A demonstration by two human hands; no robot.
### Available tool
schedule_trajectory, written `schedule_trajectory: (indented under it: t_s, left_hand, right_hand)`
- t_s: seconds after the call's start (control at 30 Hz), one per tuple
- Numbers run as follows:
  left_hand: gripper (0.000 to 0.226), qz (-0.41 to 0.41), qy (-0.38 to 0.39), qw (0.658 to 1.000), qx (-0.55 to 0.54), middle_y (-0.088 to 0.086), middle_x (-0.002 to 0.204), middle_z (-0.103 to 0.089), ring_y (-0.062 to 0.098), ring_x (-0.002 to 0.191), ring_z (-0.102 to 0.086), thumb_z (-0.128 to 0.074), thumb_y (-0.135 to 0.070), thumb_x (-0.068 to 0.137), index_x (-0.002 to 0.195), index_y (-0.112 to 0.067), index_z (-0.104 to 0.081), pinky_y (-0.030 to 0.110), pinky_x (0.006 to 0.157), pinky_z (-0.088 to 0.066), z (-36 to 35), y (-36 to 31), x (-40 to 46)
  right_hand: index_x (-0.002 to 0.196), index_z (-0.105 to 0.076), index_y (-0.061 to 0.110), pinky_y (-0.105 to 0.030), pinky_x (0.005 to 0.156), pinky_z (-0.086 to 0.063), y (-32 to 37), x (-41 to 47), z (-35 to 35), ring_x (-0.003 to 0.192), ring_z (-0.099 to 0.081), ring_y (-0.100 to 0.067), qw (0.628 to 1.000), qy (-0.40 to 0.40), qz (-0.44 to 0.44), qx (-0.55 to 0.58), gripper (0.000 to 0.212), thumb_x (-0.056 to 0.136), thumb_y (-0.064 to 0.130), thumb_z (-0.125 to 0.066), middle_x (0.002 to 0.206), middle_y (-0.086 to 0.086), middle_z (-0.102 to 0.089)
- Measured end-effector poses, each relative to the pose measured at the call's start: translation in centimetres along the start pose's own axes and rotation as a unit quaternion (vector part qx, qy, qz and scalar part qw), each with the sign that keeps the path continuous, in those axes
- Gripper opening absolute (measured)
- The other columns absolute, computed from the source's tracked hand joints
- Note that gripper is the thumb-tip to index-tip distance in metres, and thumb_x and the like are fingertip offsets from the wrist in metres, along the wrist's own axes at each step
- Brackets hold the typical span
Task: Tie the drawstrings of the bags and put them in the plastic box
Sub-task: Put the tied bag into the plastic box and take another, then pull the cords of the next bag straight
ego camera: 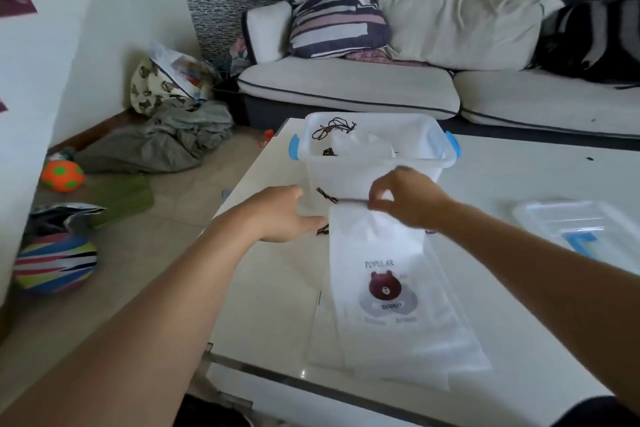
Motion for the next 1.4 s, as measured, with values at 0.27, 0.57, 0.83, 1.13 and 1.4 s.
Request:
schedule_trajectory:
  t_s: [0.27, 0.57, 0.83, 1.13, 1.4]
  left_hand:
    - [0.027, -0.127, -0.185, 0.777, -0.588, -0.001, 0.078, -0.077, 0.011, 0.067, -0.07, -0.067, -0.042, 0.093, 0.08, -0.019, -0.073, 0.026, 0.058, -0.053, 3.3, -4.4, -2.0]
    - [0.041, -0.091, -0.318, 0.714, -0.617, -0.01, 0.048, -0.057, 0.003, 0.043, -0.05, -0.06, -0.04, 0.097, 0.065, -0.018, -0.051, 0.019, 0.047, -0.037, 4.7, -4.0, -3.6]
    - [0.059, -0.062, -0.319, 0.694, -0.642, 0.0, 0.087, -0.076, 0.025, 0.091, -0.067, -0.039, -0.071, 0.093, 0.081, -0.032, -0.08, 0.042, 0.084, -0.05, 4.9, -2.8, -2.8]
    - [0.038, -0.04, -0.217, 0.671, -0.708, 0.007, 0.093, -0.077, 0.015, 0.072, -0.066, -0.051, -0.031, 0.103, 0.083, -0.018, -0.08, 0.027, 0.068, -0.052, 2.9, -4.0, -0.5]
    - [0.049, -0.022, -0.177, 0.58, -0.795, 0.01, 0.089, -0.077, 0.022, 0.09, -0.071, -0.027, -0.039, 0.109, 0.086, -0.01, -0.06, 0.035, 0.079, -0.053, 5.4, -2.6, -0.8]
  right_hand:
    - [0.09, -0.068, 0.022, -0.012, 0.049, -0.037, 7.6, -1.6, 11.9, 0.05, -0.047, -0.004, 0.983, -0.047, 0.089, 0.151, 0.014, 0.092, 0.036, -0.07, 0.065, 0.009, -0.059]
    - [0.069, -0.046, -0.002, -0.024, 0.047, -0.023, 3.0, -4.0, 11.5, 0.053, -0.027, -0.015, 0.936, -0.161, -0.027, 0.312, 0.057, 0.093, 0.046, -0.066, 0.058, 0.0, -0.031]
    - [0.065, -0.036, 0.003, -0.027, 0.054, -0.03, 2.7, -3.0, 9.3, 0.053, -0.037, -0.019, 0.811, -0.128, -0.106, 0.561, 0.063, 0.095, 0.055, -0.057, 0.064, -0.008, -0.037]
    - [0.086, -0.073, 0.011, -0.037, 0.075, -0.06, 2.5, -2.7, 8.7, 0.073, -0.073, -0.025, 0.772, -0.096, -0.205, 0.594, 0.048, 0.092, 0.057, -0.06, 0.078, -0.008, -0.074]
    - [0.061, -0.045, 0.017, -0.023, 0.058, -0.054, 0.9, -3.5, 10.4, 0.058, -0.064, -0.006, 0.51, -0.119, -0.133, 0.841, 0.044, 0.097, 0.039, -0.058, 0.064, 0.003, -0.054]
Point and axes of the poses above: each hand's wrist, its own x-axis towards the middle knuckle, its own z-axis out of the back of the hand, y = z × x, the point moved 3 cm from there along x, towards the middle knuckle
